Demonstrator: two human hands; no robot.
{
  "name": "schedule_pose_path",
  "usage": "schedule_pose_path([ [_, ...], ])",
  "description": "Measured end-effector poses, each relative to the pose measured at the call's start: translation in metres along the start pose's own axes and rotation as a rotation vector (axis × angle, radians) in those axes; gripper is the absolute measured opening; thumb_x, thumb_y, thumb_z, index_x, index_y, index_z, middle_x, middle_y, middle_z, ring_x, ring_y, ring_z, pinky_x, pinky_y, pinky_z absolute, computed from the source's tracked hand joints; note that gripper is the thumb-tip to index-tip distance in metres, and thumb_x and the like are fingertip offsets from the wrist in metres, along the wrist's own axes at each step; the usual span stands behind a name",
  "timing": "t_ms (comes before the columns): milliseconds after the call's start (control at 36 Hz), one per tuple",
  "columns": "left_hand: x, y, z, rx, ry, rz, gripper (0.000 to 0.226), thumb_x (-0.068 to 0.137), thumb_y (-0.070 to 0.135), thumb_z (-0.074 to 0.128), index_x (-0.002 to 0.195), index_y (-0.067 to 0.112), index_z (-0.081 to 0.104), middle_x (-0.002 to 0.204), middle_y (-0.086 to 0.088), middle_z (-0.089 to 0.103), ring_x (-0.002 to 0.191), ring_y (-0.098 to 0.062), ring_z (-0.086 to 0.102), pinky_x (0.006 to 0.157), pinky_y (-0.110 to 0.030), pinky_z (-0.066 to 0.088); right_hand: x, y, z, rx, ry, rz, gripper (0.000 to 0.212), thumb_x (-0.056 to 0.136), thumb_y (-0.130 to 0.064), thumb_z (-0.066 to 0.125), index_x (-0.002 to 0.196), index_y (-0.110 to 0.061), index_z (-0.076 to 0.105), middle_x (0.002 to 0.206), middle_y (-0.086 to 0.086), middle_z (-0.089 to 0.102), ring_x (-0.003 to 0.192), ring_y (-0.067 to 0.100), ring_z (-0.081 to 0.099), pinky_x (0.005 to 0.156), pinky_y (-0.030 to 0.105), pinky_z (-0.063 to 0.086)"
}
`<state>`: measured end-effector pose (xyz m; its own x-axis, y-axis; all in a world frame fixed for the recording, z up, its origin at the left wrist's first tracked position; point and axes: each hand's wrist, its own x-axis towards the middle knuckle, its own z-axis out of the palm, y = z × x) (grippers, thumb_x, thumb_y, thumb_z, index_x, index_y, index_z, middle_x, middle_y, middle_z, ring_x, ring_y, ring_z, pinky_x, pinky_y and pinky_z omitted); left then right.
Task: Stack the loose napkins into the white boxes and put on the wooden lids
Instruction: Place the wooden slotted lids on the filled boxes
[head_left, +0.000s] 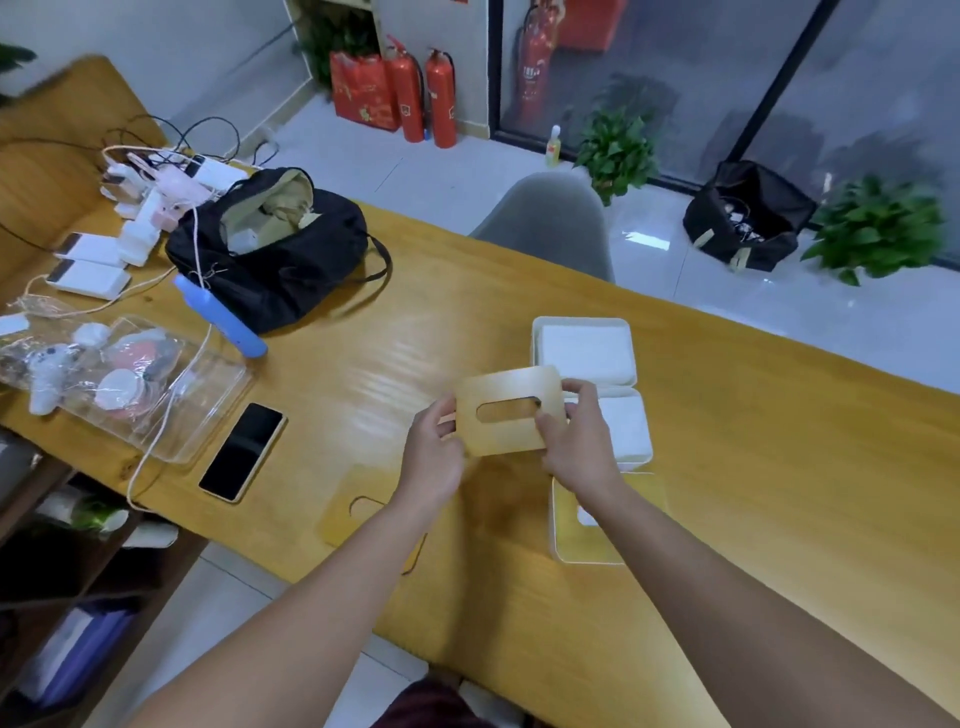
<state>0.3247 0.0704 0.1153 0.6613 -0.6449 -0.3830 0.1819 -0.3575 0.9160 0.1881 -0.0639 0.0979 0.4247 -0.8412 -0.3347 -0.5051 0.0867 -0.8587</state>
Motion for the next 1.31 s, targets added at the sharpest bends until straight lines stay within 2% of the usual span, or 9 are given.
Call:
schedule_pose_path([
  [139, 0.0, 0.002, 0.052, 0.046, -0.079, 0.048, 0.063, 0.09, -0.014, 0.047, 0.124, 0.03, 0.077, 0.117, 0.004, 0.081, 0.113, -0.02, 0.074, 0.083, -0.022, 0.059, 0.002, 0.025, -0.045, -0.03, 0.046, 0.018, 0.039, 0.105, -0.036, 0.06, 0.143, -0.031, 0.051, 0.12, -0.008, 0.072, 0.107, 0.02, 0.071, 0.094, 0.052, 0.059],
  [361, 0.005, -0.008, 0.095, 0.092, -0.113, 0.003, 0.058, 0.086, 0.005, 0.05, 0.126, 0.035, 0.078, 0.124, 0.012, 0.079, 0.122, -0.018, 0.07, 0.098, -0.033, 0.057, 0.014, 0.048, -0.095, 0.046, 0.071, 0.045, 0.029, 0.108, -0.021, 0.054, 0.137, -0.024, 0.058, 0.113, -0.003, 0.074, 0.1, 0.02, 0.071, 0.088, 0.046, 0.057],
  [472, 0.008, -0.016, 0.105, 0.146, -0.098, -0.043, 0.057, 0.099, 0.006, 0.039, 0.129, 0.038, 0.077, 0.125, 0.019, 0.076, 0.108, -0.007, 0.065, 0.089, -0.024, 0.048, 0.027, 0.061, -0.106, 0.033, 0.098, 0.074, 0.027, 0.109, -0.024, 0.055, 0.135, -0.025, 0.059, 0.117, -0.004, 0.073, 0.103, 0.023, 0.071, 0.09, 0.051, 0.059],
  [639, 0.016, -0.027, 0.12, 0.195, -0.058, -0.086, 0.033, 0.098, 0.016, 0.04, 0.097, 0.02, 0.072, 0.093, 0.01, 0.063, 0.087, -0.013, 0.05, 0.078, -0.033, 0.041, 0.043, 0.077, -0.109, 0.014, 0.071, 0.086, 0.025, 0.107, -0.03, 0.055, 0.131, -0.028, 0.061, 0.111, -0.003, 0.075, 0.097, 0.026, 0.073, 0.076, 0.045, 0.059],
  [806, 0.022, -0.031, 0.131, 0.223, -0.061, -0.062, 0.05, 0.102, 0.008, 0.036, 0.108, 0.033, 0.079, 0.103, -0.016, 0.074, 0.076, -0.017, 0.051, 0.069, -0.033, 0.041, 0.05, 0.08, -0.106, 0.006, 0.045, 0.048, 0.018, 0.108, -0.02, 0.055, 0.124, -0.023, 0.064, 0.092, 0.005, 0.073, 0.065, 0.02, 0.056, 0.058, 0.032, 0.04],
  [944, 0.029, -0.05, 0.135, 0.32, -0.012, -0.036, 0.046, 0.103, 0.014, 0.036, 0.123, 0.032, 0.074, 0.108, -0.009, 0.071, 0.067, -0.009, 0.051, 0.059, -0.018, 0.04, 0.053, 0.087, -0.101, 0.017, 0.037, 0.029, 0.02, 0.107, -0.021, 0.057, 0.126, -0.023, 0.064, 0.089, 0.006, 0.072, 0.062, 0.017, 0.055, 0.057, 0.033, 0.043],
  [1056, 0.031, -0.057, 0.138, 0.367, 0.005, -0.015, 0.038, 0.105, 0.015, 0.038, 0.125, 0.024, 0.069, 0.114, -0.017, 0.062, 0.069, -0.007, 0.05, 0.058, -0.018, 0.039, 0.047, 0.083, -0.101, -0.044, 0.058, -0.016, 0.037, 0.109, -0.02, 0.058, 0.145, -0.02, 0.051, 0.094, -0.005, 0.068, 0.078, 0.019, 0.066, 0.071, 0.043, 0.054],
  [1139, 0.027, -0.052, 0.139, 0.4, 0.022, 0.004, 0.043, 0.112, 0.017, 0.039, 0.139, 0.034, 0.067, 0.128, 0.001, 0.062, 0.091, -0.009, 0.062, 0.069, -0.018, 0.043, 0.042, 0.08, -0.099, -0.122, 0.104, -0.063, 0.04, 0.109, -0.018, 0.059, 0.148, -0.017, 0.049, 0.102, -0.011, 0.066, 0.089, 0.02, 0.067, 0.078, 0.043, 0.055],
  [1306, 0.018, -0.043, 0.14, 0.503, 0.03, 0.032, 0.038, 0.116, 0.013, 0.038, 0.149, 0.014, 0.056, 0.143, 0.0, 0.054, 0.115, -0.019, 0.059, 0.099, -0.033, 0.051, 0.051, 0.094, -0.1, -0.485, 0.193, -0.249, 0.036, 0.105, -0.027, 0.066, 0.138, -0.012, 0.064, 0.119, 0.01, 0.056, 0.108, 0.031, 0.05, 0.096, 0.044, 0.048],
])
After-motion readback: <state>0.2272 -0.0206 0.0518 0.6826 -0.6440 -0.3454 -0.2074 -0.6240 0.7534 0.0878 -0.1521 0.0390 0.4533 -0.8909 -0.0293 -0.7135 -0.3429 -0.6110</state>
